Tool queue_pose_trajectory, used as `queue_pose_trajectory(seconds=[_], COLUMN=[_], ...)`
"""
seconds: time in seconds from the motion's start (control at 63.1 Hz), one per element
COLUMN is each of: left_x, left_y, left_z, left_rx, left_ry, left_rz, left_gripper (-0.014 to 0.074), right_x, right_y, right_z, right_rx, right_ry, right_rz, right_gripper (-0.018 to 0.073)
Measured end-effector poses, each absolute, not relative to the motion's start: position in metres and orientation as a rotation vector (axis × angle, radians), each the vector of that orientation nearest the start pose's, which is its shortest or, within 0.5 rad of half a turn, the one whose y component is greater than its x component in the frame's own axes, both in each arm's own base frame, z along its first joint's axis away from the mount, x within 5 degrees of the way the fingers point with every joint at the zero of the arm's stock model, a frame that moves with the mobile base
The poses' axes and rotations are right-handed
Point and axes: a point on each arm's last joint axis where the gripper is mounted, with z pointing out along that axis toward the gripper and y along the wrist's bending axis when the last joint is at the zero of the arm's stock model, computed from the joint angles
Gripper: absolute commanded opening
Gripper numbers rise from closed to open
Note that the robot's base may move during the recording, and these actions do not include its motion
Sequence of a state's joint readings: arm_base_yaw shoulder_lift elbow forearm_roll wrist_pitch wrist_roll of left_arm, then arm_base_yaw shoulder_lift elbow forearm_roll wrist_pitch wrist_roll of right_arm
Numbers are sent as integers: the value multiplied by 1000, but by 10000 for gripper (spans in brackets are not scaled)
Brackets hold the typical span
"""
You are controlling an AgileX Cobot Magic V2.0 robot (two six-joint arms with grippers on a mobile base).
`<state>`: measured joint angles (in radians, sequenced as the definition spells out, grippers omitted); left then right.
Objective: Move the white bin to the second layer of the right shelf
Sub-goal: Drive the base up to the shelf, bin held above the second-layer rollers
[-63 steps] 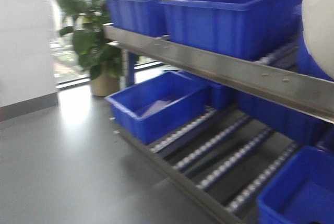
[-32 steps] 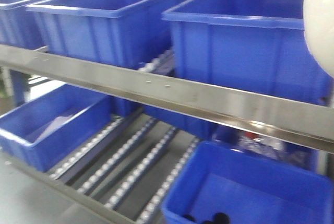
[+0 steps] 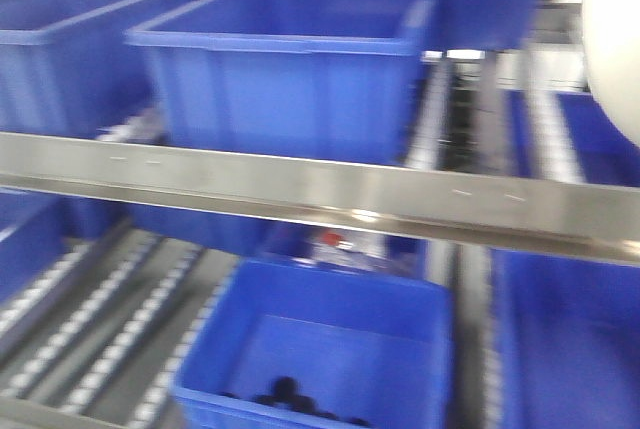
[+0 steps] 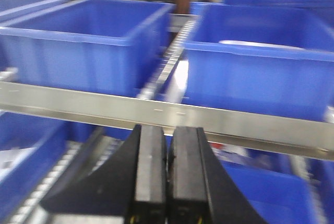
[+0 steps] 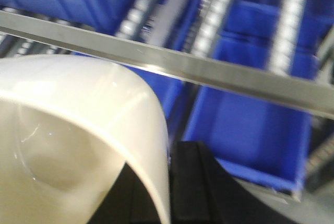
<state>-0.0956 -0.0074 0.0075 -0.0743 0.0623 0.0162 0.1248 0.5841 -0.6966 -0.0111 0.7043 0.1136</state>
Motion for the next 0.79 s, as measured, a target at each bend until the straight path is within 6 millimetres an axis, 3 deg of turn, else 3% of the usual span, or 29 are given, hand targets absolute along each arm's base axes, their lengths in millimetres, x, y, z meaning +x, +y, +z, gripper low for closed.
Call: queue_pose_trajectory(seconds=[0.792], left_x=[56], left_y=[-6], left_z=[205], left_rx=[33], left_ry=[1549], left_rz=[-125], left_gripper=[85], right_x=[106], right_y=[13], right_z=[338], right_rx=[-16], right_ry=[2080], right_rz=[133], right_gripper=[49])
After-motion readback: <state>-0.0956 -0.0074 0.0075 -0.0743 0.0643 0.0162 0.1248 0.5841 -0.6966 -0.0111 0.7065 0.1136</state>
